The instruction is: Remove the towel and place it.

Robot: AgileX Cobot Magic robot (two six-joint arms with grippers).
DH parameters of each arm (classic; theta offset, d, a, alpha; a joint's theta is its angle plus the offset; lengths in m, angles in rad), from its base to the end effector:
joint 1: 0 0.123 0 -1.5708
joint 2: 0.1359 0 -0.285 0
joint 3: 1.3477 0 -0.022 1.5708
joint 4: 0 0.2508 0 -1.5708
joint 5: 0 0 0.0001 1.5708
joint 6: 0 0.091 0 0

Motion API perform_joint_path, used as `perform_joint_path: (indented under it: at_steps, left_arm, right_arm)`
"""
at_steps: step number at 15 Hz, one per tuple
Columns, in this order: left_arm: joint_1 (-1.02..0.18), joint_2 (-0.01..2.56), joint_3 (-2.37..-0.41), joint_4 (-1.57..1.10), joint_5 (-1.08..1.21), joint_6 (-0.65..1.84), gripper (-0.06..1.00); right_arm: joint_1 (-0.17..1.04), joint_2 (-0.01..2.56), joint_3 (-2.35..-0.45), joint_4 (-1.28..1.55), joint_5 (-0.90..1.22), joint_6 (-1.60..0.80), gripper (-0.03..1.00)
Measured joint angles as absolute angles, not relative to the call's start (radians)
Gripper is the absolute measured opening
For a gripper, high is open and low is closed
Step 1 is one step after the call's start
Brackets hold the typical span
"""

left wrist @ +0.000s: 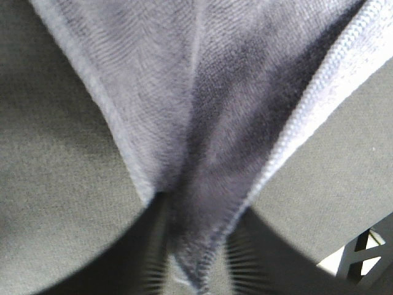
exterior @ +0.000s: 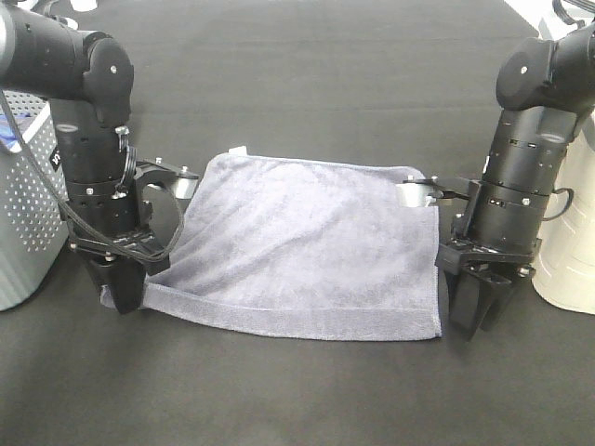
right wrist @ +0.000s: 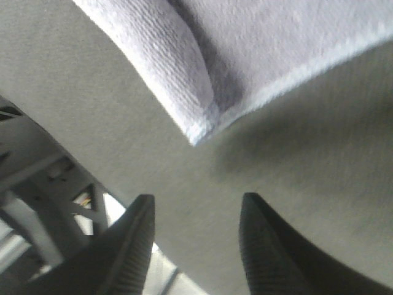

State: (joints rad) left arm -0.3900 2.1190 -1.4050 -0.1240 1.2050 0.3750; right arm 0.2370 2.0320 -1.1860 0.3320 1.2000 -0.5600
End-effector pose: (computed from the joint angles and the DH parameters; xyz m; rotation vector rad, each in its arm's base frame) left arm 0.3409 -0.1515 0.1272 -0.9935 -2.6990 0.1555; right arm 0.3104 0.1034 0.1213 0.8376 -2.6387 -0.4795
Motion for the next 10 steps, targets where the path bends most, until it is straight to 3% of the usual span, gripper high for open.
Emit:
perform_joint_path:
  at_steps: [3, 10]
  left_arm:
    - [-0.39, 2.119, -1.405, -0.124, 1.207, 0.369, 0.44]
    - [-0.403, 2.117, -1.405, -0.17, 1.203, 0.322, 0.45]
  right_arm:
    - [0.237, 2.032, -1.186, 0.334, 1.209, -0.501, 0.41]
    - [0.237, 1.911, -1.186, 0.333, 1.211, -0.462, 0.41]
